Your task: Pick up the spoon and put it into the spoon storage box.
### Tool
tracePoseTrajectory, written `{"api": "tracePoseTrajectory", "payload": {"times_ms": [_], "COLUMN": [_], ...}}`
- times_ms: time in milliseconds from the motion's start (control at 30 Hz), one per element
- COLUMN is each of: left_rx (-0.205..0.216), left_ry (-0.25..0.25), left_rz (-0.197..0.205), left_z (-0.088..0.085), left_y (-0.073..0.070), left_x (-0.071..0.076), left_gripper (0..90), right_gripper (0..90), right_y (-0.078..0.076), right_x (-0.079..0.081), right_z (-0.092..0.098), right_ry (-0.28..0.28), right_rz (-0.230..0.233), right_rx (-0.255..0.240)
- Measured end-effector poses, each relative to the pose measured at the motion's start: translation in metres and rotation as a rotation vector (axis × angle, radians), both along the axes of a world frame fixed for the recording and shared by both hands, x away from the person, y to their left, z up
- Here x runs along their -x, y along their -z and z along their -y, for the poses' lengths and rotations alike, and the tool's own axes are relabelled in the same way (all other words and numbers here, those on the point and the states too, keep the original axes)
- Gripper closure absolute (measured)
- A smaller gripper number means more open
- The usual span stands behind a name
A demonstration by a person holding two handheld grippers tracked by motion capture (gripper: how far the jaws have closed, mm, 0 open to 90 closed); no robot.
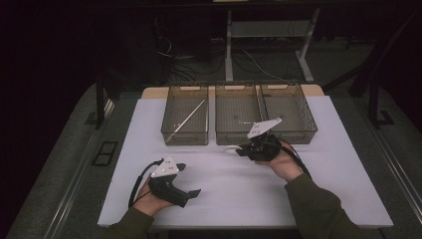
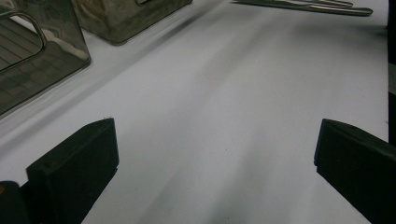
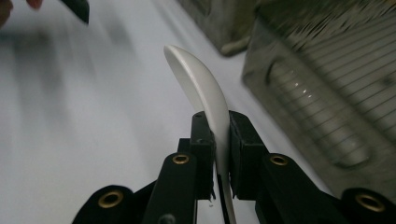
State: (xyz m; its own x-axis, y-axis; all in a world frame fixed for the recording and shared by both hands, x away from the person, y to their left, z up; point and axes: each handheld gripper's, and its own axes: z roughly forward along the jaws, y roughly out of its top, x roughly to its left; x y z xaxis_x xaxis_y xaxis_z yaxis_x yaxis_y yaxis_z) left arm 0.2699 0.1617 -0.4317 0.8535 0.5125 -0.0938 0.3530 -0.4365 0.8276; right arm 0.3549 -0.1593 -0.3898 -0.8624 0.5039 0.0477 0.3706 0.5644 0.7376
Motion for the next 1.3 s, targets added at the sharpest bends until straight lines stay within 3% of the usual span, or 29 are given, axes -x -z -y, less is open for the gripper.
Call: {"api": "tracePoseTrajectory", "payload": {"times_ms": [167, 367, 467, 633, 900, 1100, 1300], "left_rx": [0.008, 0.011, 0.012, 0.008, 0.005, 0.004, 0.006], "left_ry": [0.0, 0.004, 0.005, 0.013, 0.018, 0.022, 0.02], "left_rz": [-0.001, -0.004, -0.007, -0.002, 0.0, -0.001, -0.003], "left_z": [0.0, 0.0, 0.0, 0.0, 0.0, 0.0, 0.001], "left_y": [0.0, 0.0, 0.001, 0.001, 0.0, 0.001, 0.0], "left_x": [0.0, 0.0, 0.0, -0.001, 0.0, -0.001, 0.0], "left_gripper": [0.0, 0.0, 0.0, 0.0, 0.0, 0.0, 0.0], "right_gripper": [81.4, 81.4, 81.4, 81.3, 80.4, 74.6, 65.1], "right_y": [-0.026, -0.043, -0.042, -0.027, -0.01, -0.008, -0.018], "right_x": [-0.019, -0.049, -0.065, -0.084, -0.095, -0.095, -0.088], "right_z": [0.002, -0.001, -0.003, -0.004, -0.014, -0.012, -0.009], "right_ry": [0.028, 0.065, 0.093, 0.128, 0.138, 0.131, 0.122], "right_rz": [0.038, 0.066, 0.053, 0.005, -0.039, -0.06, -0.068], "right_rx": [-0.015, 0.001, 0.011, 0.022, 0.049, -0.004, -0.079]}}
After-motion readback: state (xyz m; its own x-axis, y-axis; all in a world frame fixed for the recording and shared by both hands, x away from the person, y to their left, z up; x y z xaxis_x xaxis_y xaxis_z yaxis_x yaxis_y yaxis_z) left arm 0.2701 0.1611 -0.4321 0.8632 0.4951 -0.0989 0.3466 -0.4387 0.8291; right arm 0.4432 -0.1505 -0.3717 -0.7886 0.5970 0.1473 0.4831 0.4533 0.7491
